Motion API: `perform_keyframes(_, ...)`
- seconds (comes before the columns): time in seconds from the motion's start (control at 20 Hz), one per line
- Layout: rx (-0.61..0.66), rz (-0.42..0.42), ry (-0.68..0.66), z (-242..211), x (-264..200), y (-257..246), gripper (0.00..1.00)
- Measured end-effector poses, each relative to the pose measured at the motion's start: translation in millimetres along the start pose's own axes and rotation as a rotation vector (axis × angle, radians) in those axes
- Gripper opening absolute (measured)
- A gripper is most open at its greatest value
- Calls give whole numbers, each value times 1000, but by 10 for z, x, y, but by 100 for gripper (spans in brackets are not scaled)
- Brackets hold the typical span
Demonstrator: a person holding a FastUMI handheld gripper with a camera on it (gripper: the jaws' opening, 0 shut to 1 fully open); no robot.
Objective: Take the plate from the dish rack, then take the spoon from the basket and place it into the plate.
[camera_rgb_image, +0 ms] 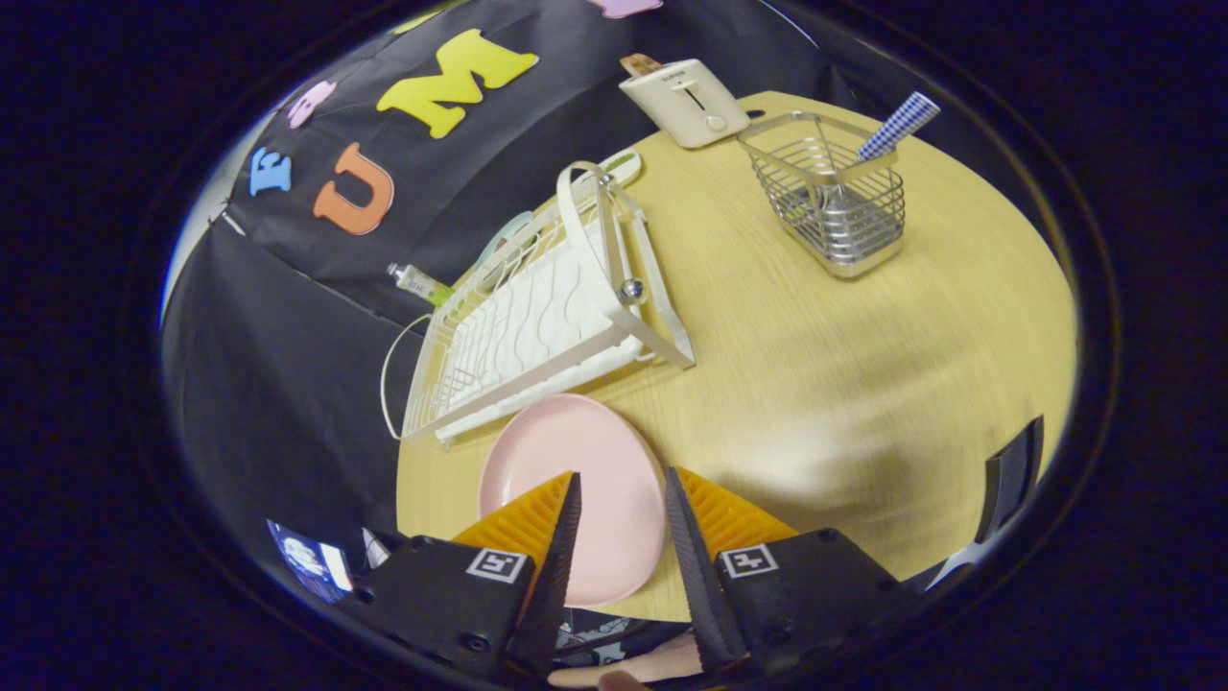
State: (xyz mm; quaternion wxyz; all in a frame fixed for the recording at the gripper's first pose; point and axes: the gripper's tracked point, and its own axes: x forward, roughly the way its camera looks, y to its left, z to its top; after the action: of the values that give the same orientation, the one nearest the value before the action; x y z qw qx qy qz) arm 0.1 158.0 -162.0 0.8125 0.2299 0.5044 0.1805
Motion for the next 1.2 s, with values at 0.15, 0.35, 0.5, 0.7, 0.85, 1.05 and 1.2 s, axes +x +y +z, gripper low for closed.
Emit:
perform_keyframes(0.15, -87, -27, -92, 112, -168, 1, 66)
perform_keyframes(0.35, -198, -78, -234, 276, -433, -90, 81)
perform_keyframes(0.5, -291, -168, -373, 461, -660, -294, 85)
perform_keyframes(0.7, -411, -303, -594, 726, -1072, -564, 85)
perform_keyframes(0.85, -431, -328, -707, 867, -1269, -686, 93)
perform_keyframes(1.05, -453, -325, -752, 1014, -1270, -925, 93)
perform_keyframes(1.2, -463, -339, -787, 1157, -1245, -1112, 93)
